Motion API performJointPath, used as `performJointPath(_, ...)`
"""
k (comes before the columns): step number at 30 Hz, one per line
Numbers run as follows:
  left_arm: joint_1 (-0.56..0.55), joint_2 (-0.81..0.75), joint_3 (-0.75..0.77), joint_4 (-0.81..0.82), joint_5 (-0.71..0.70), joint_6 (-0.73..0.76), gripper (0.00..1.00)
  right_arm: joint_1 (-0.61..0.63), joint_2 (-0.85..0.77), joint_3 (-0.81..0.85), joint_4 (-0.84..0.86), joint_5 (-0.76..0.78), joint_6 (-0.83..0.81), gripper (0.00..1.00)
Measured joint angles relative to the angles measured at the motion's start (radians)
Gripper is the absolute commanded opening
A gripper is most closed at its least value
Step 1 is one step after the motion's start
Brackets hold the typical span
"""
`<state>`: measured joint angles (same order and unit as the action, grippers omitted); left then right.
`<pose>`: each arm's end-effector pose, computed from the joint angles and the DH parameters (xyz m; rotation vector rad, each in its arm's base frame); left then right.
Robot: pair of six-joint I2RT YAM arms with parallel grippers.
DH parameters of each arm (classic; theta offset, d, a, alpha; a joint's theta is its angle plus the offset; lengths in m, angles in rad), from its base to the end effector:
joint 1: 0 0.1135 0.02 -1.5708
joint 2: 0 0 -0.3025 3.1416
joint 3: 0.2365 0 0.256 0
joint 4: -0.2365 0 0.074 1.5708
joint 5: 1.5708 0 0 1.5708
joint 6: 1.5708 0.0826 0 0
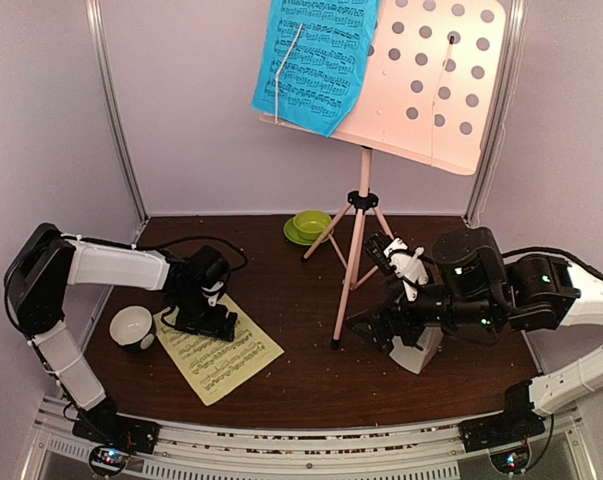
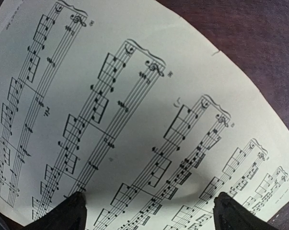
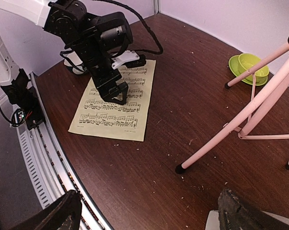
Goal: Set up the instrument practice props
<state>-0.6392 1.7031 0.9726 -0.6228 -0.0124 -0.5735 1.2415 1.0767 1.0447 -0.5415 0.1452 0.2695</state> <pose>0.2567 -0.1895 0.1391 0.0950 2.9496 -0.1686 0.0948 0.2403 0.3473 -0.9615 2.0088 0.7131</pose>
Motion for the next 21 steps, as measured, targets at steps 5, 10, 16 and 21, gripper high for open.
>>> performJointPath(5, -0.112, 0.055, 0.057, 0.034, -0.020, -0.039, 0.93, 0.002, 0.015, 0.000, 0.001, 0.020, 0.000, 0.99)
performJointPath(10, -0.243, 0.146, 0.167, 0.114, 0.019, -0.097, 0.93, 0.003, 0.042, 0.000, 0.011, 0.037, 0.000, 0.95)
performJointPath(16, -0.205, 0.080, 0.109, 0.166, 0.103, -0.119, 0.97, 0.003, 0.135, 0.000, 0.049, 0.008, -0.006, 0.84)
performJointPath(21, -0.007, -0.131, 0.029, 0.146, 0.143, -0.076, 0.97, 0.012, 0.256, 0.012, 0.059, -0.019, -0.018, 0.66)
